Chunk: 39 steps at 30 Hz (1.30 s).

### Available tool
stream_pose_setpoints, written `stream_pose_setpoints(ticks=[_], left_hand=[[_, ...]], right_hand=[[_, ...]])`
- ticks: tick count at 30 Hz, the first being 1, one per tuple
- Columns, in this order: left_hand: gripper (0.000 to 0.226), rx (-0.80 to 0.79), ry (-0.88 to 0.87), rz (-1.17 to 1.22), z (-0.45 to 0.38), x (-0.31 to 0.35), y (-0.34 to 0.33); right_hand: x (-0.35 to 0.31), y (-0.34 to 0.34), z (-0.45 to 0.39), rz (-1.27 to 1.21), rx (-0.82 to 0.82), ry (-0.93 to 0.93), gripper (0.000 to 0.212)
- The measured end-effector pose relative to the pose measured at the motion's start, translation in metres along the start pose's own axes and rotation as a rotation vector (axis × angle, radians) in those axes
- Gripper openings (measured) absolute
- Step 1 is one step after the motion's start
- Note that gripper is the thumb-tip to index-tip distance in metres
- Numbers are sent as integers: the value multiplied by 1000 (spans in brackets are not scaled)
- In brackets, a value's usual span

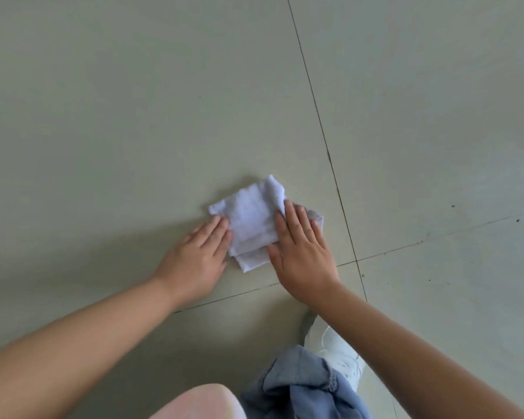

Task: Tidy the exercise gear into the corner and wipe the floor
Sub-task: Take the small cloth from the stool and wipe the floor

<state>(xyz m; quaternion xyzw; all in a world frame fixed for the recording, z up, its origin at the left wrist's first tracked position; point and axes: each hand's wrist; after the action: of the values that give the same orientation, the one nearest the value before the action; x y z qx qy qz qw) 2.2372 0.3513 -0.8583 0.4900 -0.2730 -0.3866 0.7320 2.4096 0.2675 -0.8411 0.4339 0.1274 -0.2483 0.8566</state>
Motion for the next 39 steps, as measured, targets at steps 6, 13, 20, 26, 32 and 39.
stream_pose_setpoints(ticks=[6, 13, 20, 26, 32, 39], left_hand=[[53, -87, -73, 107, -77, 67, 30], [57, -46, 302, 73, -173, 15, 65], [60, -103, 561, 17, -123, -96, 60], [54, -84, 515, 47, -25, -88, 19], [51, -106, 110, 90, -33, -7, 18], [52, -89, 119, 68, -162, 18, 65]], right_hand=[[61, 37, 11, 43, 22, -279, 62], [61, 108, -112, 54, 267, -215, 57], [-50, 103, -191, 104, 162, 38, 54], [-72, 40, -144, 95, 105, 237, 50], [9, 26, -41, 144, 25, 25, 83], [54, 96, -93, 139, 240, -190, 88]])
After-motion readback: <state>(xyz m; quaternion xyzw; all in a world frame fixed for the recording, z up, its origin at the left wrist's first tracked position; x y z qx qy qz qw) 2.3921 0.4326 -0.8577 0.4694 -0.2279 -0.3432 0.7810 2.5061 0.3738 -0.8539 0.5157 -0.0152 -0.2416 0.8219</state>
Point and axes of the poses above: each hand's wrist, its own z-axis away from the middle knuckle, its own y-axis out of the back of the hand, x = y × z, and after that the axes turned 7 degrees about y, right-handed
